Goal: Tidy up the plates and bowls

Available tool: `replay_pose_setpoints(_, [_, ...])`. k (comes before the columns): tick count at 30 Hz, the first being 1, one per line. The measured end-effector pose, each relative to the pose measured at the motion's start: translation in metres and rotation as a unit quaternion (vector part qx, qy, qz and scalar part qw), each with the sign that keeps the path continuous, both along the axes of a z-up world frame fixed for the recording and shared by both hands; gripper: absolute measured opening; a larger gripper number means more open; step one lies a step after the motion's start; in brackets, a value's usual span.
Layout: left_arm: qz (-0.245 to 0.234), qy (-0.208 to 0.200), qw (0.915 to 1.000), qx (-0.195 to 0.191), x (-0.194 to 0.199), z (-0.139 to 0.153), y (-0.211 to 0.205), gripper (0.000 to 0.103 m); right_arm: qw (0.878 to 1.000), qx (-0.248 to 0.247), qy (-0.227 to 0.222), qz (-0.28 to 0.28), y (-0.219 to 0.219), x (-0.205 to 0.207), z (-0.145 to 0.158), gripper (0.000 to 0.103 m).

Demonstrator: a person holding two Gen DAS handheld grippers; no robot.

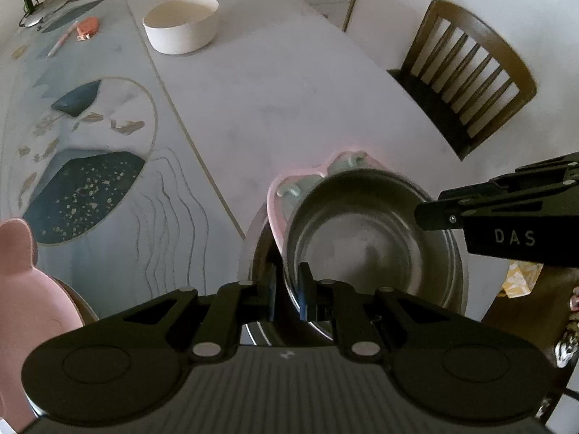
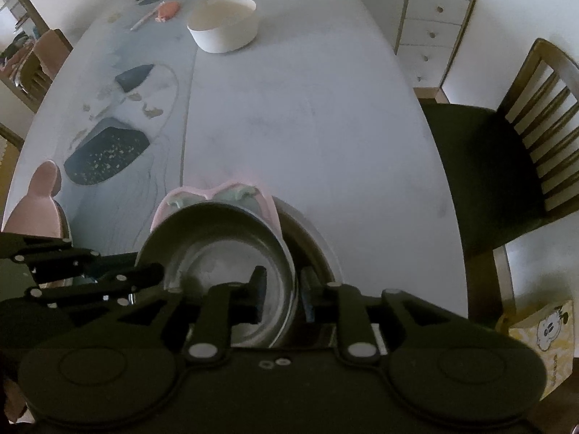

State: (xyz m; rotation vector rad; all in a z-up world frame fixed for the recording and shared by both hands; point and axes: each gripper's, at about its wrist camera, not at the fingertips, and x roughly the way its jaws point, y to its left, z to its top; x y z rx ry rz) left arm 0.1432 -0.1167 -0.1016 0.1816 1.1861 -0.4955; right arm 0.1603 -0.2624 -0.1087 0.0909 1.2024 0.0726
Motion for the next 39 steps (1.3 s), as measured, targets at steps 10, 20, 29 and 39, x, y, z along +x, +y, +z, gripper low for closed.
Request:
replay_pose_setpoints(10, [0.023,-0.027,0.9992,-0.019,0.021,0.027,0.010,0.013,0.999,0.006,-0.033,0.020,0.001,0.020,0.027,0.035])
replay_pose_setpoints(20, [0.060,-0.069,0.9954,-0.027,0.068,0.060,0.020,0.014,0.996,0.020,-0.071,0.043,0.006,0.066,0.051,0.046])
replay_pose_setpoints(29, [0.104,-0.133,0.9850,-0.035,0.122,0.090,0.040,0.059,0.991,0.029,-0.107,0.070,0.018,0.127,0.075,0.061])
replay_pose_setpoints(39, [0.146,-0.151,0.9769,-0.040,0.195,0.091,0.062,0.073,0.987,0.004,-0.134,0.090,0.035,0.202,0.080,0.086])
